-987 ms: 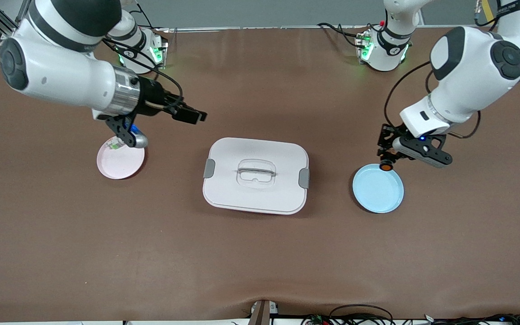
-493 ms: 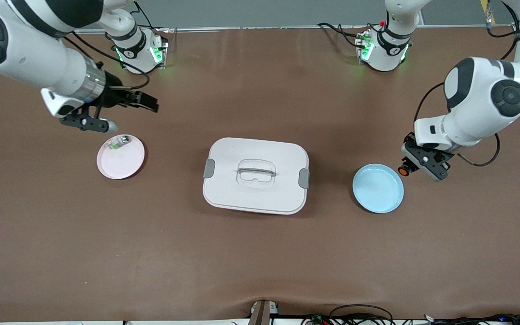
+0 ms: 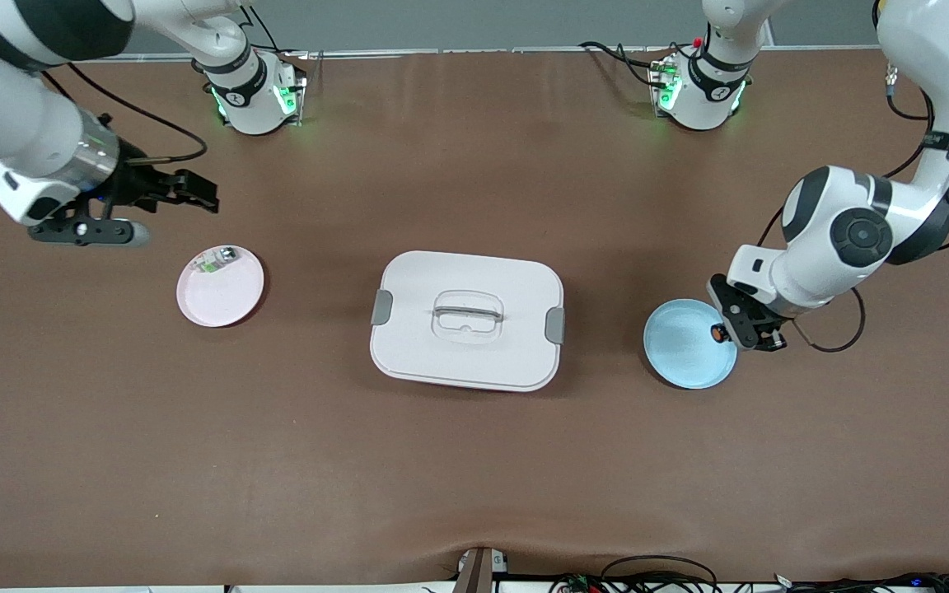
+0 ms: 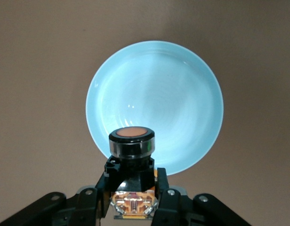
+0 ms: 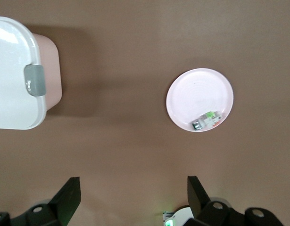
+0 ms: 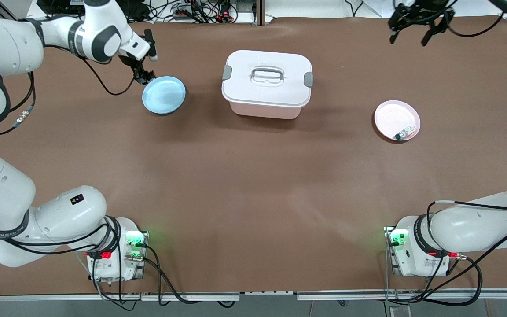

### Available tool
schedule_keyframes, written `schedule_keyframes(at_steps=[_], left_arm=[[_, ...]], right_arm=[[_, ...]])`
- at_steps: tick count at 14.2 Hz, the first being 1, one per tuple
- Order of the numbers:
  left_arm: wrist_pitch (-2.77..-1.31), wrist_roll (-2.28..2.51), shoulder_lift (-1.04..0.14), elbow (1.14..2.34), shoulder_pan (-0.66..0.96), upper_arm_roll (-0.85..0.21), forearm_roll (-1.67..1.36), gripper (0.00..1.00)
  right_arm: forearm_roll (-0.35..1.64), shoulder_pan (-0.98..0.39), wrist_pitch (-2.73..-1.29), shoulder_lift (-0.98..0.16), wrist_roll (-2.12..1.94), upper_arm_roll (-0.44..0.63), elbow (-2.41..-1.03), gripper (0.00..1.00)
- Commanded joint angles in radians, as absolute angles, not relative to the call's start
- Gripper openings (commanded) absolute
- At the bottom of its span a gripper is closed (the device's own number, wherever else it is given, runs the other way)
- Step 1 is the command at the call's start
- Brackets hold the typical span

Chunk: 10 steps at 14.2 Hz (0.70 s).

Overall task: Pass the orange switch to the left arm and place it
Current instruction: 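Lower the switch onto the light-blue plate with the left gripper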

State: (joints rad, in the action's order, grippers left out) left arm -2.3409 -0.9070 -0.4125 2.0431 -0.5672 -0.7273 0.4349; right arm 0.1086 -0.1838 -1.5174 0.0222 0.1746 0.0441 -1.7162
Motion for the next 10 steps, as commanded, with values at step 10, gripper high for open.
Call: schedule_keyframes(at_steps=[10], left_arm=[[-2.45, -0.704, -0.609, 2.06, -0.54, -0.736, 0.839, 0.0]], right_arm=[[0.002, 0.014, -1.502, 0.032, 0.025, 0.025, -1.622, 1.0]])
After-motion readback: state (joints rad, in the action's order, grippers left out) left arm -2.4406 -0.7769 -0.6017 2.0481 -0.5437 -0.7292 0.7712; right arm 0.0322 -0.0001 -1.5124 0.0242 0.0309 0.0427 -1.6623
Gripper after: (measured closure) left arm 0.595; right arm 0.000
